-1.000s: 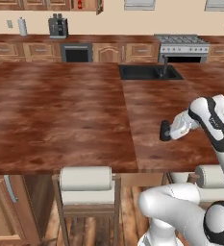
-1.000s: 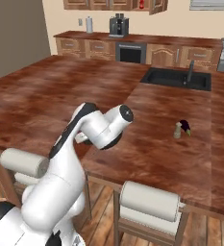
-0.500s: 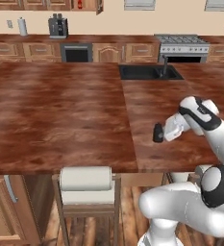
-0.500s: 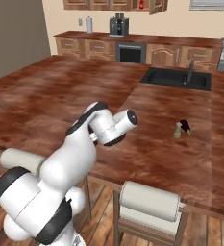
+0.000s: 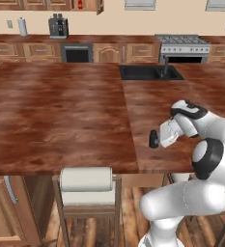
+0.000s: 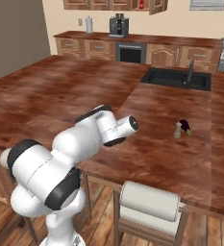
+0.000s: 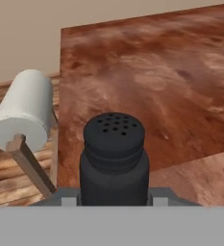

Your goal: Move the ketchup and shaker from the cabinet to the dining counter.

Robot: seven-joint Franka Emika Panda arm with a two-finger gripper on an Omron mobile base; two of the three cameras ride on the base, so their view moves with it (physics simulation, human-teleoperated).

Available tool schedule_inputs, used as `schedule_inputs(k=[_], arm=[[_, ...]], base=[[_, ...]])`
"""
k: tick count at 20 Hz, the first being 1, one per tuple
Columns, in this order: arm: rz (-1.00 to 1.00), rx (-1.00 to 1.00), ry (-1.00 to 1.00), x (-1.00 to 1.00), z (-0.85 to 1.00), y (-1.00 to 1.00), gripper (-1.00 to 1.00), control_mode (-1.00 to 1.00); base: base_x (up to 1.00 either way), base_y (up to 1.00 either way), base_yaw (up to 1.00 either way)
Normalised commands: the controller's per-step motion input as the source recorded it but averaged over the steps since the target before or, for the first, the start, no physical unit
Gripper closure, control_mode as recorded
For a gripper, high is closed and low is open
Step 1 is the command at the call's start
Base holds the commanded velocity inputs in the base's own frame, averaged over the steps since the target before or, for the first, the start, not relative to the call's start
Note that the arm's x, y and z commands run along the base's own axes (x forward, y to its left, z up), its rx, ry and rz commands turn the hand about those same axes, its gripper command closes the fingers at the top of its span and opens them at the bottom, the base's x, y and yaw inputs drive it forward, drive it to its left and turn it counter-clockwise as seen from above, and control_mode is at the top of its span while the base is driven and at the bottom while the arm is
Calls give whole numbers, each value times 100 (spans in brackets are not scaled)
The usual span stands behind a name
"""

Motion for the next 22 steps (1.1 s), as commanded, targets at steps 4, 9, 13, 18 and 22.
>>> schedule_inputs(k=[4,9,13,18,22], arm=[[2,0,0,45,-35,-1,100,-100],[1,0,-1,32,-20,-2,100,-100],[1,0,0,27,-24,-5,100,-100],[3,0,0,19,-23,-7,100,-100],[1,0,0,17,-25,-1,100,-100]], base=[[0,0,0],[0,0,0],[0,0,0],[0,0,0],[0,0,0]])
